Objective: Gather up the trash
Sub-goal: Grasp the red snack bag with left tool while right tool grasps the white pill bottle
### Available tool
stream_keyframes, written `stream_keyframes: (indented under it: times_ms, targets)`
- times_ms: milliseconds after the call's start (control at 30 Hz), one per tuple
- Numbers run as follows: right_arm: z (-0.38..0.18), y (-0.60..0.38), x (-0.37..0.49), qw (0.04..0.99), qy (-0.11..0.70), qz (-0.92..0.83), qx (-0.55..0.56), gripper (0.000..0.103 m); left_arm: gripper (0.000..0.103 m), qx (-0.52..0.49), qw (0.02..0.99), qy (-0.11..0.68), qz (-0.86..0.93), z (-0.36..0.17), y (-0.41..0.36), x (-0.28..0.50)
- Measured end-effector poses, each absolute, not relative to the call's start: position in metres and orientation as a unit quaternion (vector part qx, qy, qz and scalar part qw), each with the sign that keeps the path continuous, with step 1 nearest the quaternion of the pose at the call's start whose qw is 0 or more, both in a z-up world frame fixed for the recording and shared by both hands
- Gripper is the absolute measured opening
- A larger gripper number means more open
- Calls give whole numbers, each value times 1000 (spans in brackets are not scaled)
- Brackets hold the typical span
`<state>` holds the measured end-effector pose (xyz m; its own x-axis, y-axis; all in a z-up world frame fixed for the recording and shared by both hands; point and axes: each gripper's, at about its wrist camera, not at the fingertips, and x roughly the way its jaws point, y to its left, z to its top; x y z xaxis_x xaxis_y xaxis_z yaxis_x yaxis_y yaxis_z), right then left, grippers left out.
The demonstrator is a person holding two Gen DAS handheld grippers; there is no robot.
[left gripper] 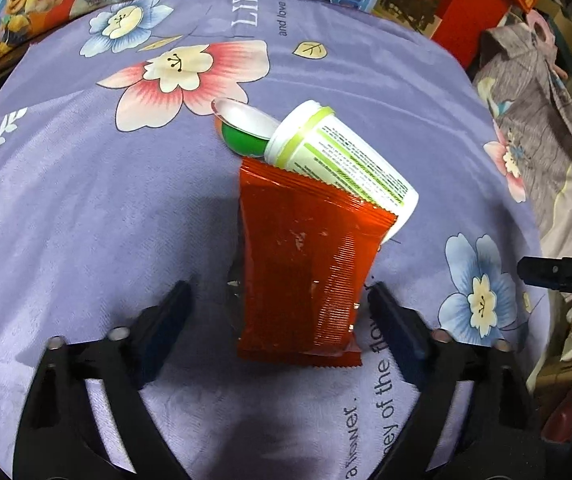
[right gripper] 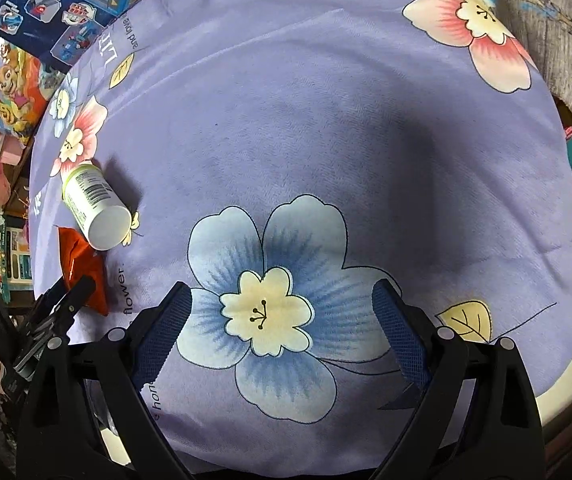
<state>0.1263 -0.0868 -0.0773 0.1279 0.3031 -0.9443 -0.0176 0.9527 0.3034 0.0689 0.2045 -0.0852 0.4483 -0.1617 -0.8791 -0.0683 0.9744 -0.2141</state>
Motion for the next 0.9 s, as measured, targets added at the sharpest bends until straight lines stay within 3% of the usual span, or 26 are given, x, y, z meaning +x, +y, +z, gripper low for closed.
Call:
stream_keyframes:
  times_ms: [33,67,200,633,700,767,900]
  targets:
    - [-78,-86,127,742,653,107,109,88,59,-111,843,525,-29,-86,206,70]
    - [-79,-84,128,741,654,108,108,88,49,-113,842,527,-31,-87,208,70]
    - [-80,-73,129,739,657,114,97,88,37,-113,849,515,-41,-80,214,66]
    - [-55,16,152,750,633,190,19,88,37,-149,851,504,-12,-74,267,46]
    - [-54,34,156,748,631,206,9,88,38,-151,850,504,-3,-75,274,45]
    - [-54,52,160,747,627,221,-1,88,46,-155,849,505,6,-78,282,44]
    - [-56,82,168,746,619,244,-26,88,50,-165,845,508,18,-83,295,43]
